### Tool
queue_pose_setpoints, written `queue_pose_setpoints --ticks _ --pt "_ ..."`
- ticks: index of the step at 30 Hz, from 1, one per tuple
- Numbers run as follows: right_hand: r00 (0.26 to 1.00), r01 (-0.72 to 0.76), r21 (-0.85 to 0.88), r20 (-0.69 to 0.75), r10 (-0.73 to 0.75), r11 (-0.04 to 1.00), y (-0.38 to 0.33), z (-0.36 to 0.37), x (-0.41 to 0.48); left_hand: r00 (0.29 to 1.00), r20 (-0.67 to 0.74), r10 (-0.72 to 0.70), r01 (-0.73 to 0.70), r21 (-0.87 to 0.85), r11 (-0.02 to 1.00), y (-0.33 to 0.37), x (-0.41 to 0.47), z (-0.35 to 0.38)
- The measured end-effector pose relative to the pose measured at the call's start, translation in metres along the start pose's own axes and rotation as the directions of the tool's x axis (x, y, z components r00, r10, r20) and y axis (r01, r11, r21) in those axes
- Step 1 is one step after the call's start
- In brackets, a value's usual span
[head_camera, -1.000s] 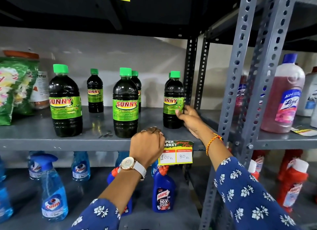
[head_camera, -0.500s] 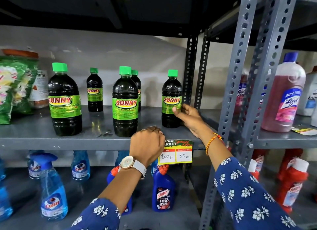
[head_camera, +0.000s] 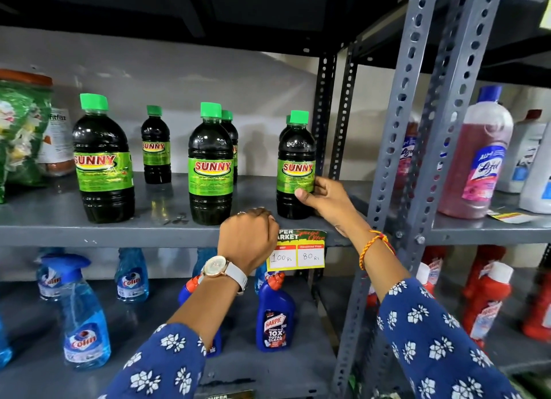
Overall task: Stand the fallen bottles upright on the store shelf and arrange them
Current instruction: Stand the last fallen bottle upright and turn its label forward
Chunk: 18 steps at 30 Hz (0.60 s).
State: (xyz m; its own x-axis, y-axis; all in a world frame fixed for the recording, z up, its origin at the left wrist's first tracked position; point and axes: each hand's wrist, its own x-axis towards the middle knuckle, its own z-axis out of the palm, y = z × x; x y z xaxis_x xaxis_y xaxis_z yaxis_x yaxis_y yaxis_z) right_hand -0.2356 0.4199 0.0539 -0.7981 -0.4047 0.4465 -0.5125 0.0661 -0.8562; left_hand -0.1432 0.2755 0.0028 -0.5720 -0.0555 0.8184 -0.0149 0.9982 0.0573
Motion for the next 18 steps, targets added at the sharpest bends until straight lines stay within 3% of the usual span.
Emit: queue_pose_setpoints --ticks 15,18 --pt "0.998 0.059 -0.057 0.016 -0.058 0.997 -0.004 -0.003 -0.023 1.0 0.011 -0.025 0.025 -0.006 1.0 -0.003 -0.001 0.0" --pt "0.995 0.078 -0.07 0.062 -0.074 0.994 -0.02 0.016 -0.021 1.0 -0.004 -0.02 0.019 -0.12 0.993 -0.025 -0.001 -0.02"
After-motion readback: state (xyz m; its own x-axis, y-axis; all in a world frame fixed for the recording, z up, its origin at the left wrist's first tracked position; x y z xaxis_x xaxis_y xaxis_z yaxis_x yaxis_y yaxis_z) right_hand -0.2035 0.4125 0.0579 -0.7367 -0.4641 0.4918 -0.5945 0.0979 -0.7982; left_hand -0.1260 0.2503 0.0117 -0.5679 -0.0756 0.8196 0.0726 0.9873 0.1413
